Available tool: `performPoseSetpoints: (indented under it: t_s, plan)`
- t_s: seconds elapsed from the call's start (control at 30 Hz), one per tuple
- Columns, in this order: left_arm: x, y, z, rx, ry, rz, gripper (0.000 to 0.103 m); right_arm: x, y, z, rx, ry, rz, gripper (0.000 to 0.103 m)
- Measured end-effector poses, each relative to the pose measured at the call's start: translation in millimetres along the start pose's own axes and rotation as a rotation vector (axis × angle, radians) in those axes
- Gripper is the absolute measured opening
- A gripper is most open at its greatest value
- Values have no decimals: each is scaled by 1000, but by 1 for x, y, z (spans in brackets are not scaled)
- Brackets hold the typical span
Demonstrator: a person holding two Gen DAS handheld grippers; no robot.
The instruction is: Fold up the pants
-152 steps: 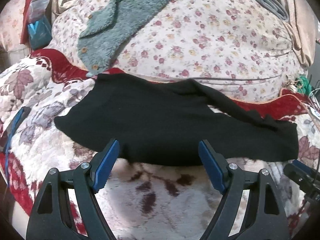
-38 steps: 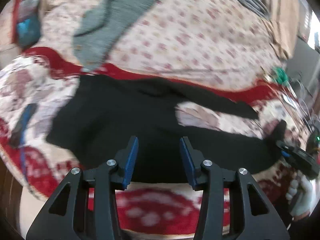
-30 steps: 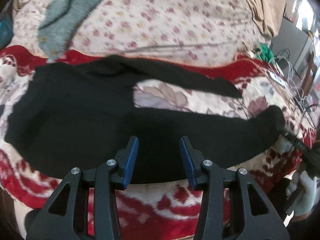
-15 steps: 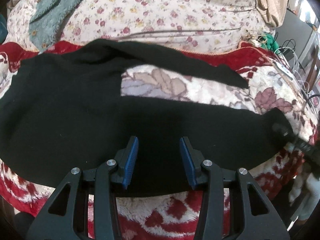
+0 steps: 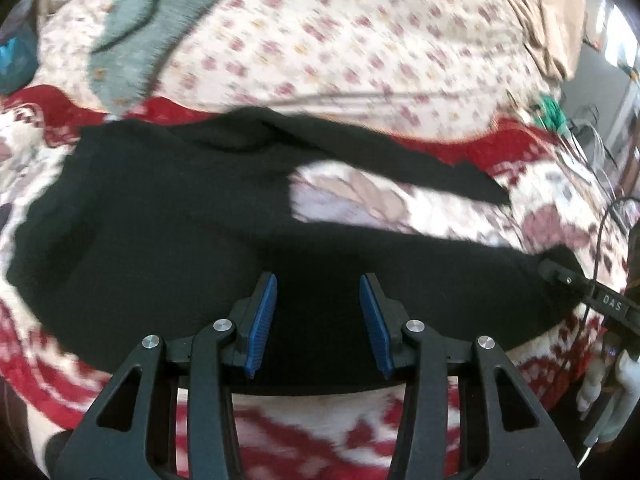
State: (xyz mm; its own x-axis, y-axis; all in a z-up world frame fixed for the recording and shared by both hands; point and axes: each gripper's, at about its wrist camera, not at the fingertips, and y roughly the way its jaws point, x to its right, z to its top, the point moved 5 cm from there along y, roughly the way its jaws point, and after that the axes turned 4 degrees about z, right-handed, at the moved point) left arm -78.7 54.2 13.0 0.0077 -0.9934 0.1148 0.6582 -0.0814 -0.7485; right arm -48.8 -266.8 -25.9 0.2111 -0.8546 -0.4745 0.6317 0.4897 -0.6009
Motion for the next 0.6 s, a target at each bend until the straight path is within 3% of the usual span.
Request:
performPoseSetpoints:
  t_s: [0.1,0.33,0.43,0.6]
  plan:
    - [-41,-15,5,31,-61,58,43,-23,10,3,-3,-23,78,47]
    - [-153,-53,-8,62,-321,147,49,-107,53,-4,-79,-113,280,48]
    - [-182,-59,-16,68,-389,181,53,-152,77,-10,-124,-182,350,48]
    - [-207,-54,-29,26,-473,159,54,-237,125,-9,-181,-331,444,48]
